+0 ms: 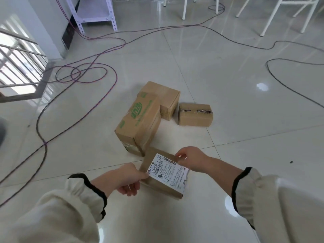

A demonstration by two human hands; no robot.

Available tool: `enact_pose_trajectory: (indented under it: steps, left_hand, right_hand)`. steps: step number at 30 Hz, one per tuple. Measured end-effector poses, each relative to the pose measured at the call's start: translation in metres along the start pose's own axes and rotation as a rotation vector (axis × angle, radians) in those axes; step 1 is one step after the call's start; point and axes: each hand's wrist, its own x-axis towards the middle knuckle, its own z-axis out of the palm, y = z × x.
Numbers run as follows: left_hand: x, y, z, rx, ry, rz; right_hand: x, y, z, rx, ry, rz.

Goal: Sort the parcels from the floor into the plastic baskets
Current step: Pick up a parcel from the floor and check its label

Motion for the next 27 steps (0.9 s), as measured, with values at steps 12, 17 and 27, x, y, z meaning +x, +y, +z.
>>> enact_pose_trajectory:
  steps: [12,17,27]
  left_hand:
    - [0.011,0.012,0.013,-0.216,-0.015,0.096]
    - [0.017,0.023,0.021,-0.108,0.062,0.06]
    - [0.02,0.034,0.026,-0.168,0.376,0.064]
  right_hand:
    - [-0.013,0.025,-0.006,0.119,-0.393,0.195]
    - [-0.01,0.034,0.001,0.065,-0.379,0.12]
    - [-0.033,0.025,0.025,0.369,-0.186,0.233]
